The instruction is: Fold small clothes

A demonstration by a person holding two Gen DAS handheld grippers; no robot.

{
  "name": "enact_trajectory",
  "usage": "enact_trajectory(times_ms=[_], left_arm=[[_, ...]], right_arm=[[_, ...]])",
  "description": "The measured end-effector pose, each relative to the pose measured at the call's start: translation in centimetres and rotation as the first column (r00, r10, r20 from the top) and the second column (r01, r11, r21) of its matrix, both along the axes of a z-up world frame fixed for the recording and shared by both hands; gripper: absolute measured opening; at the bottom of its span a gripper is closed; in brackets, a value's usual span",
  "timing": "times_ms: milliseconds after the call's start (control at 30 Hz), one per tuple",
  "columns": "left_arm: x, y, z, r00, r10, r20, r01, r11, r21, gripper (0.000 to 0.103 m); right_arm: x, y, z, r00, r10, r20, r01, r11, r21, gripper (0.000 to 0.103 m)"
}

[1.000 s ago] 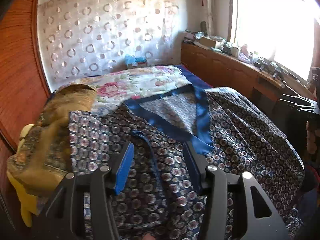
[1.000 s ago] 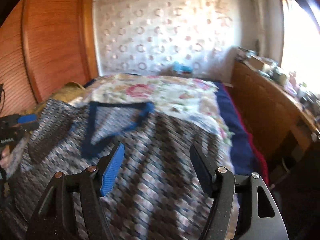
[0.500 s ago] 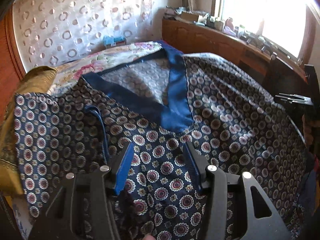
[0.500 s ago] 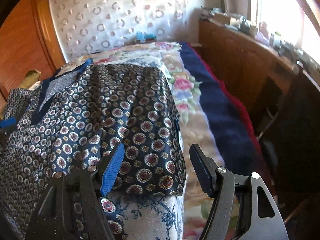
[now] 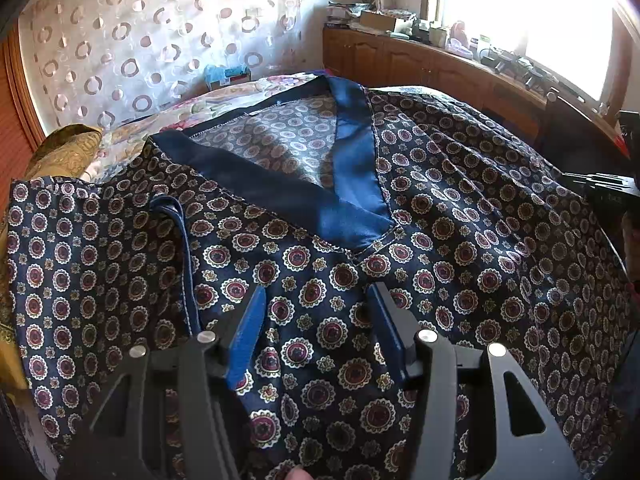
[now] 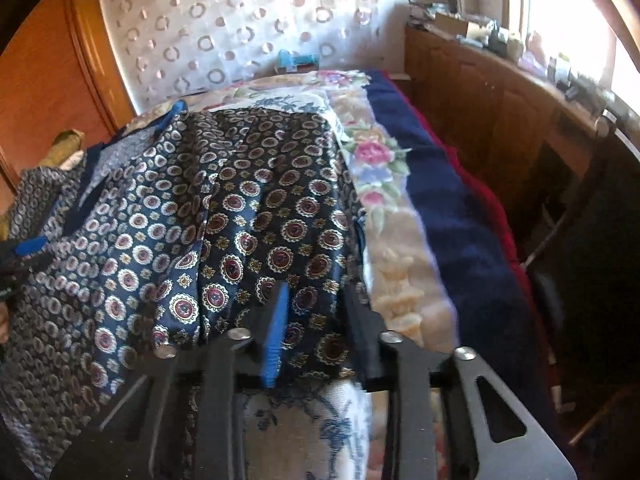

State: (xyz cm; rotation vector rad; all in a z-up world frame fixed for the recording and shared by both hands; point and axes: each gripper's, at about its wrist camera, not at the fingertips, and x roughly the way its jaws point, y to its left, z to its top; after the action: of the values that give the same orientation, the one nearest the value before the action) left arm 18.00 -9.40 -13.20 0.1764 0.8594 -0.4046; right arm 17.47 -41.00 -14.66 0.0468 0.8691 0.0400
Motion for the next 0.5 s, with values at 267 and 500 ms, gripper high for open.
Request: enact_trajectory(times_ms=[267, 500], left_arm=[[0.0, -0.1, -0.1, 1.0, 0.0, 0.001, 0.0, 1.0, 0.002, 0.056], [0.0, -0.1, -0.1, 1.0, 0.001, 0.0, -0.001, 1.0, 0.0, 0.056]], right_arm=[[-0.5, 0.7, 1.4, 0.998, 0.017, 0.054, -0.013, 0.997, -0.07, 0.001], [-0.1, 3.4, 5.3, 0.982, 0.08, 0.171, -0.071, 0.996, -0.06, 0.001]])
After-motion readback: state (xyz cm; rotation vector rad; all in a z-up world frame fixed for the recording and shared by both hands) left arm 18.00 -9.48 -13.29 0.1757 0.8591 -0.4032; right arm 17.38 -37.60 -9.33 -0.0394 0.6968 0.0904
